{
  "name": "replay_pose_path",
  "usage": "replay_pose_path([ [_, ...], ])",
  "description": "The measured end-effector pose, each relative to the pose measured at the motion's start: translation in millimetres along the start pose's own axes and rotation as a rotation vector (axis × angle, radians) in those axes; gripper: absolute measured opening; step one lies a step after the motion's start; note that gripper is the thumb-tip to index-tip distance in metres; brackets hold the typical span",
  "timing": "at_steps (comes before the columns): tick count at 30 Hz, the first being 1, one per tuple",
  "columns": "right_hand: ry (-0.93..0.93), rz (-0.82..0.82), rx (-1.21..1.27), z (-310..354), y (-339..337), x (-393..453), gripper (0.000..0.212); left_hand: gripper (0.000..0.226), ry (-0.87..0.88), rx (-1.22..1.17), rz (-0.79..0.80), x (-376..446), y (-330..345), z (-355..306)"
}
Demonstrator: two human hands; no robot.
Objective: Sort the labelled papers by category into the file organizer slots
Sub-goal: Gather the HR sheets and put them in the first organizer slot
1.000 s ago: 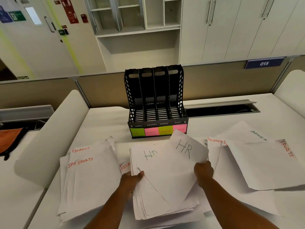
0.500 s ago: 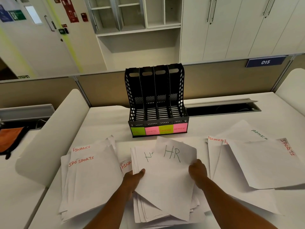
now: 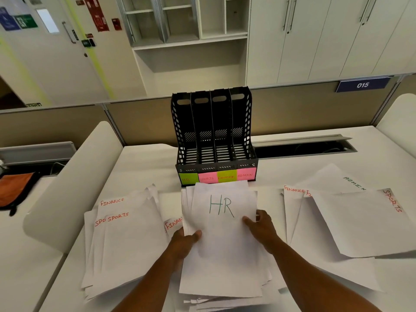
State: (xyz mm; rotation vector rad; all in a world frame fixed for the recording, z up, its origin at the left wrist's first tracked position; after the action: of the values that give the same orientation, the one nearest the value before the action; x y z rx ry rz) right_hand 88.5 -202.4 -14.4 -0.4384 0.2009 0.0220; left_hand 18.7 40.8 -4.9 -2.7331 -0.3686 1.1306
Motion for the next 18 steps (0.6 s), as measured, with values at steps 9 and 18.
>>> replay_pose_path([
  [9,-0.032,0.175,0.116,20,4,0,0.043,0.069,0.092,-0.143,-0.004,0,-1,-20],
  [18,-0.223,0.079,0.310,82,7,8,0.025,0.018,0.439,-0.308,-0.218,-19,1,-68],
])
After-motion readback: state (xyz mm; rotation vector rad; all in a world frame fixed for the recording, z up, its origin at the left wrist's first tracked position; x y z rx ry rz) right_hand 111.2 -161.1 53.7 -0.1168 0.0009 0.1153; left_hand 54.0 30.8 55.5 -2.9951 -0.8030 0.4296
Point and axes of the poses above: each hand's wrist, its own x-axis towards the middle knuckle, its own y-axis out of the palm, z = x × y, the point moved 2 cm from there along x, towards the middle knuckle, and after that the axes turned 10 degrees about -y, right-handed, at the moved point
